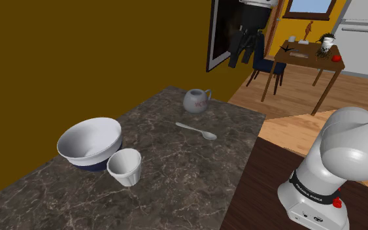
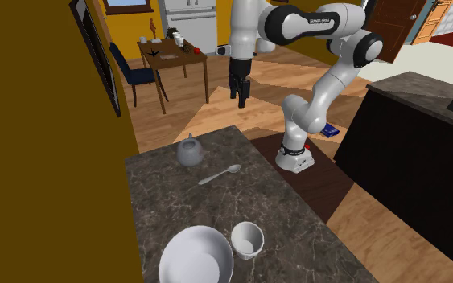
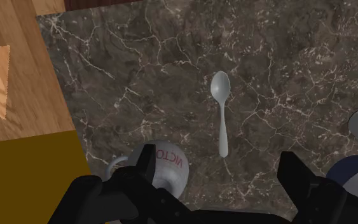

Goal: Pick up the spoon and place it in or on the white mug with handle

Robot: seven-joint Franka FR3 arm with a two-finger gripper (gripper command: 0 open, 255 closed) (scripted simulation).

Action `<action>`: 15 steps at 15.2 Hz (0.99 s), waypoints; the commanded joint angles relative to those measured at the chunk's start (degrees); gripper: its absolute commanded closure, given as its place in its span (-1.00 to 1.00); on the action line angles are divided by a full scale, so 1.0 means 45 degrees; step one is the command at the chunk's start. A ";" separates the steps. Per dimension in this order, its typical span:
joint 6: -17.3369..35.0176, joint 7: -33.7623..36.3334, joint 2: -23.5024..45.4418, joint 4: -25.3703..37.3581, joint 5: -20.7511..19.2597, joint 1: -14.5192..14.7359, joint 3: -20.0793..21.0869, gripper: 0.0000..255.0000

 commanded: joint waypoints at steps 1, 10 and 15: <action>0.0000 0.0000 0.0000 0.0000 0.0000 0.0000 0.0000 -1.00; 0.4766 0.0644 0.0711 -0.3231 0.0602 0.0284 0.0928 -1.00; 0.7663 0.0982 0.2043 -0.4332 0.0964 0.0504 0.1481 -1.00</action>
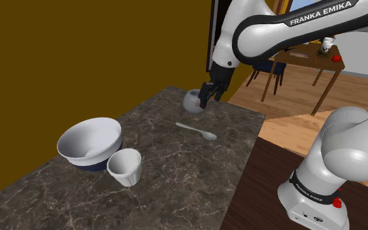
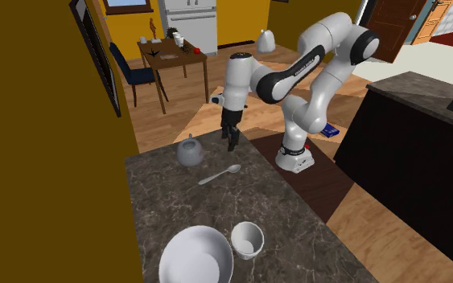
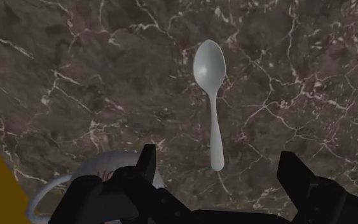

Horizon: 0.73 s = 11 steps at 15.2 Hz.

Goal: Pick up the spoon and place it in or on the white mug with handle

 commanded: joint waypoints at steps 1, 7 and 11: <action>0.1258 0.0078 0.0713 -0.0311 0.0120 0.0059 0.0176 -1.00; 0.4868 0.0533 0.3371 -0.0709 0.0398 0.0266 0.0841 -1.00; 0.5501 0.0510 0.3936 -0.0772 0.0440 0.0290 0.0888 -1.00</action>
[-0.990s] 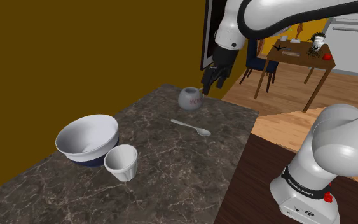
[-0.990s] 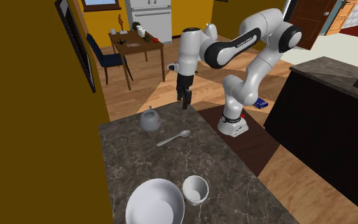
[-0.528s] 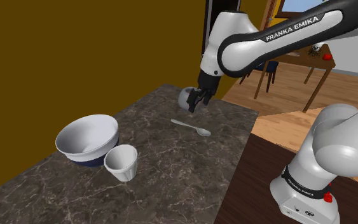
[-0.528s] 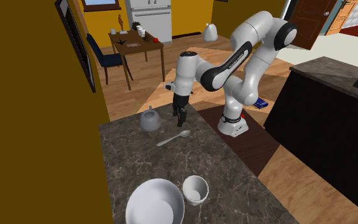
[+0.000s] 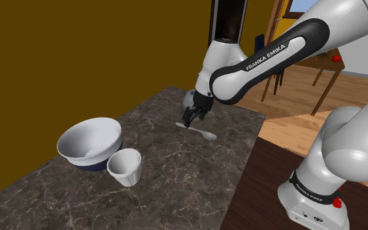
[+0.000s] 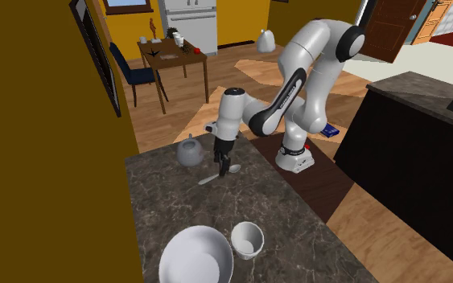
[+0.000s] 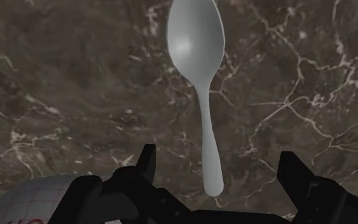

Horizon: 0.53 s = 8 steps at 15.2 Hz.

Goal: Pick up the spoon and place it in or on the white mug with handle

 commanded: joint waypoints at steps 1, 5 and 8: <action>0.0463 -0.0005 0.0404 -0.0038 0.0030 0.0020 0.0040 -1.00; 0.1208 -0.0033 0.1119 -0.0065 0.0074 0.0047 0.0090 -1.00; 0.1207 -0.0032 0.1122 -0.0062 0.0072 0.0047 0.0090 -1.00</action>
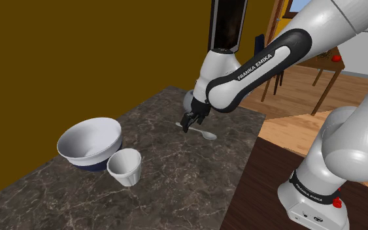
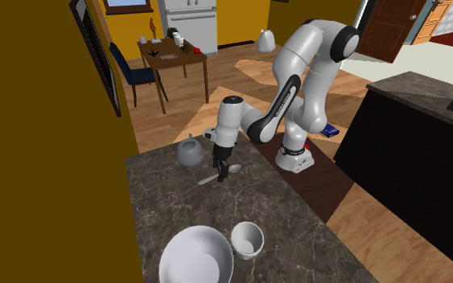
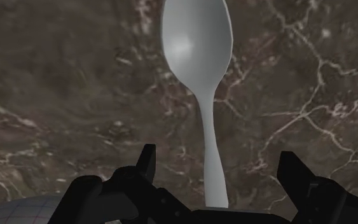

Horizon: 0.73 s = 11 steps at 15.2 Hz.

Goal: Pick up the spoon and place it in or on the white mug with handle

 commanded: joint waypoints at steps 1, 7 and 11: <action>0.0019 0.0008 0.0019 0.0004 -0.0001 0.0002 0.0006 -1.00; 0.0016 0.0007 0.0016 0.0004 -0.0001 0.0002 0.0006 1.00; 0.0016 0.0007 0.0016 0.0004 -0.0001 0.0002 0.0006 1.00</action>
